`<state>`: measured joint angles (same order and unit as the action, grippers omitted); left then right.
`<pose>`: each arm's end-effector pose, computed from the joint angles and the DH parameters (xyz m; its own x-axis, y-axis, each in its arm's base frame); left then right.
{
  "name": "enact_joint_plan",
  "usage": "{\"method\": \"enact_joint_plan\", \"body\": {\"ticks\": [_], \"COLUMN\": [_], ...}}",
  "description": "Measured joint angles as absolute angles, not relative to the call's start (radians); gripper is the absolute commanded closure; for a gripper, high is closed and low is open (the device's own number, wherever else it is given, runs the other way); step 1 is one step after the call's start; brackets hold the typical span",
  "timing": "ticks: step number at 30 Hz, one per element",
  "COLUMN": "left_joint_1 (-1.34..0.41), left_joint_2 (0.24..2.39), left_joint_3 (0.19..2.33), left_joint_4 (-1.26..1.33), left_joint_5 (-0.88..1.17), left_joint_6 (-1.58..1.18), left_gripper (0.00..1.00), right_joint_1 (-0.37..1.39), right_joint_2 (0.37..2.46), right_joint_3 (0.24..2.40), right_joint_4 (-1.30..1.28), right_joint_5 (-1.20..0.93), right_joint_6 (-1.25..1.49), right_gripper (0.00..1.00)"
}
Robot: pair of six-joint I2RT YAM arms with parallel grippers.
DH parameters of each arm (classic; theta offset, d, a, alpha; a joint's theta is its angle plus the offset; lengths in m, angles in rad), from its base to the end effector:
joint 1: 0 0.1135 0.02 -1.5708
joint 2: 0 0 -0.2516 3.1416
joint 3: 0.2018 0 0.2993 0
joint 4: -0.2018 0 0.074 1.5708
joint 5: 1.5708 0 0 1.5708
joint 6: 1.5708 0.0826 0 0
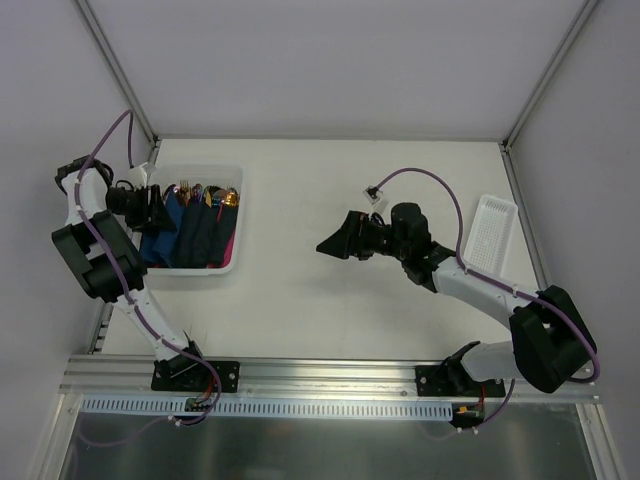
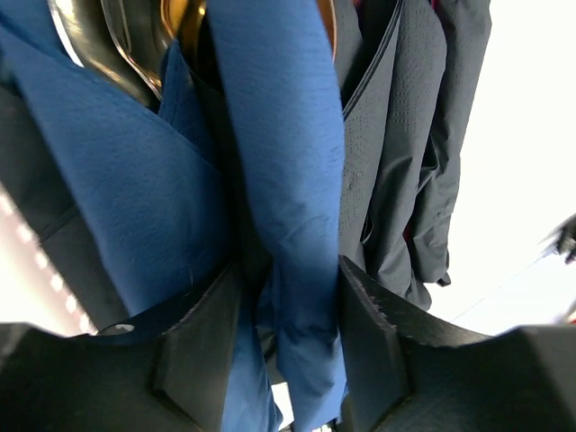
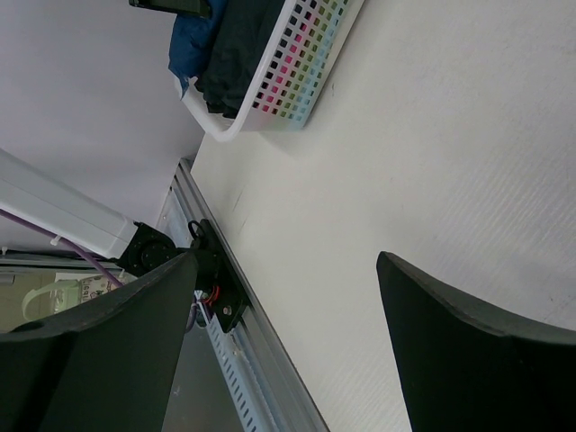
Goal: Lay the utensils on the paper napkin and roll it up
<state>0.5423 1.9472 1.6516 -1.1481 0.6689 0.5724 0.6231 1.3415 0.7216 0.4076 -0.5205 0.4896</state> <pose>0.3931 0.1770 0.1818 -0.8970 -0.0444 -0.4397 0.1765 0.8762 -0.4484 0.2836 0.2544 0.2063 -0.5748 0.0894 -0.8134 -0.7147 0.4292 0.5522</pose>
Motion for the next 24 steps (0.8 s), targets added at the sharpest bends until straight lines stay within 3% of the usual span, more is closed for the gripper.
{"method": "enact_joint_plan", "body": {"ticks": [10,14,18,24], "left_joint_1": [0.542,0.543,0.545,0.546], "left_joint_2": [1.918,1.912,1.895,1.862], "left_joint_3": [1.65,1.648,1.644,1.592], "left_joint_4": [-1.115,-1.104,-1.078,-1.047], "left_joint_5": [0.645,0.641,0.621,0.624], "left_joint_6": [0.559,0.557,0.559,0.565], "left_gripper": [0.54,0.63,0.83,0.94], "right_joint_1": [0.612,0.605,0.605,0.603], "right_joint_2": [1.319,1.316,1.315,1.313], "right_joint_3": [0.706,0.704,0.702,0.695], "right_joint_4": [0.409,0.408,0.41,0.412], "right_joint_5": [-0.533,-0.536,-0.537,-0.539], "right_joint_6": [0.49,0.49,0.49,0.49], "right_gripper": [0.14,0.14,0.14,0.14]}}
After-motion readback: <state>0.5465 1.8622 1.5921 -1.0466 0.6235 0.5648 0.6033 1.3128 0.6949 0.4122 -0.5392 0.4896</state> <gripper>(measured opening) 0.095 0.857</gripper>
